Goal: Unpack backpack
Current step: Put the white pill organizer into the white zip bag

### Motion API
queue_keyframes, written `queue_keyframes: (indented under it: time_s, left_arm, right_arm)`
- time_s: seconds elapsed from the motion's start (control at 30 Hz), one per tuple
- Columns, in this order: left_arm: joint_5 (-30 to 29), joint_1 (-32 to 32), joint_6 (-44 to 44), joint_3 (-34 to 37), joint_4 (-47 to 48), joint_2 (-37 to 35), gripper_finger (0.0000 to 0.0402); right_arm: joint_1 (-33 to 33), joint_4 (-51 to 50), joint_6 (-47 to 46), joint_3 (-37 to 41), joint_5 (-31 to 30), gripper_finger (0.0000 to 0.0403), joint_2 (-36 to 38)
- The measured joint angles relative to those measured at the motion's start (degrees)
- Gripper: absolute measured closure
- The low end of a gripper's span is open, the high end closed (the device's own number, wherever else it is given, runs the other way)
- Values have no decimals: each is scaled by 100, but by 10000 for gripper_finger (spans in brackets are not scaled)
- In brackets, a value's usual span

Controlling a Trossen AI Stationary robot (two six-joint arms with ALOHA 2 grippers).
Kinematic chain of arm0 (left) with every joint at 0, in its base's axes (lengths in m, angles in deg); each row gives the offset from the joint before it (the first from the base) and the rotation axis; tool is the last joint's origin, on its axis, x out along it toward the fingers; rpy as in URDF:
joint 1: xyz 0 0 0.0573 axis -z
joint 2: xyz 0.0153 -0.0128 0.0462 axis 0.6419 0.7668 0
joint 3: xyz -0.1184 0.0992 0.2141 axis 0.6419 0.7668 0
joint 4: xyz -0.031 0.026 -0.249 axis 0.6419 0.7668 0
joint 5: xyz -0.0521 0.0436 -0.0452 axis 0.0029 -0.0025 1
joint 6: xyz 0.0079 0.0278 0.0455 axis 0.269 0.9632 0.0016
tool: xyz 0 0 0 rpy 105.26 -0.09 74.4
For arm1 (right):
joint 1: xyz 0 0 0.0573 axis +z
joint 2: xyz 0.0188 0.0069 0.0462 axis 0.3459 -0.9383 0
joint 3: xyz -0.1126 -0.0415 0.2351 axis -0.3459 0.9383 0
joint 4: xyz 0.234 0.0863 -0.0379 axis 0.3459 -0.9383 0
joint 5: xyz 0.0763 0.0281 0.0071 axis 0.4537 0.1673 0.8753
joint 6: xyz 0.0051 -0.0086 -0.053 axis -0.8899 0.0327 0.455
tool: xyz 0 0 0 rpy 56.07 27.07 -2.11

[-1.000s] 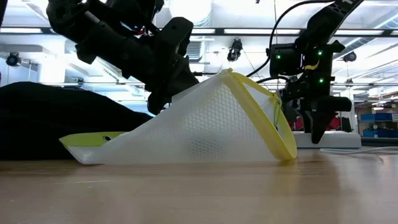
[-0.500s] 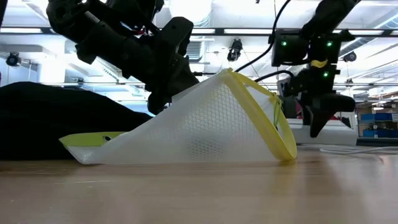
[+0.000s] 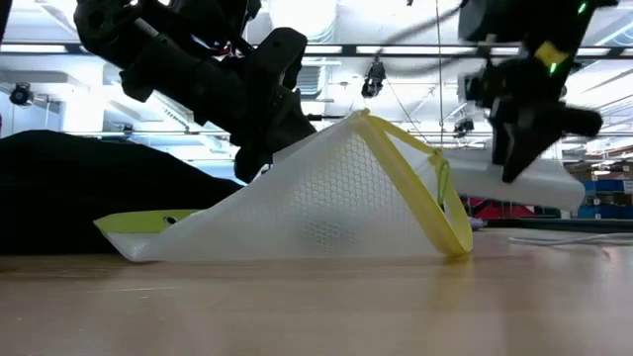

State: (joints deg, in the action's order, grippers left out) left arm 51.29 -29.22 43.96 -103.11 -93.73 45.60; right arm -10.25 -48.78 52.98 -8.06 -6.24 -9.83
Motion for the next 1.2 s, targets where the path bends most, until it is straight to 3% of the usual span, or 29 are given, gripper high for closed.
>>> queue_keyframes:
  time_s: [0.37, 0.7, 0.8, 0.93, 1.07, 1.2]
  left_arm:
    - [0, 0, 0, 0, 121, 0, 402]
    - [42, 0, 2, 0, 167, 0, 402]
    - [42, 2, 2, 0, 170, 0, 402]
    - [39, 0, 2, 0, 166, 0, 402]
    - [42, 13, 2, 0, 150, 0, 402]
    - [42, 56, 2, 0, 153, 0, 402]
  right_arm:
    - [1177, -92, -740, -955, 195, 395, 77]
    - [1245, -474, -1297, -905, 179, 395, -41]
    - [1042, -607, -1378, -893, 199, 381, -31]
    - [554, -611, -1297, -771, 318, 330, -47]
    - [-286, -612, -986, -490, 565, 266, -47]
    - [-1192, -435, -521, -140, 1217, 218, -47]
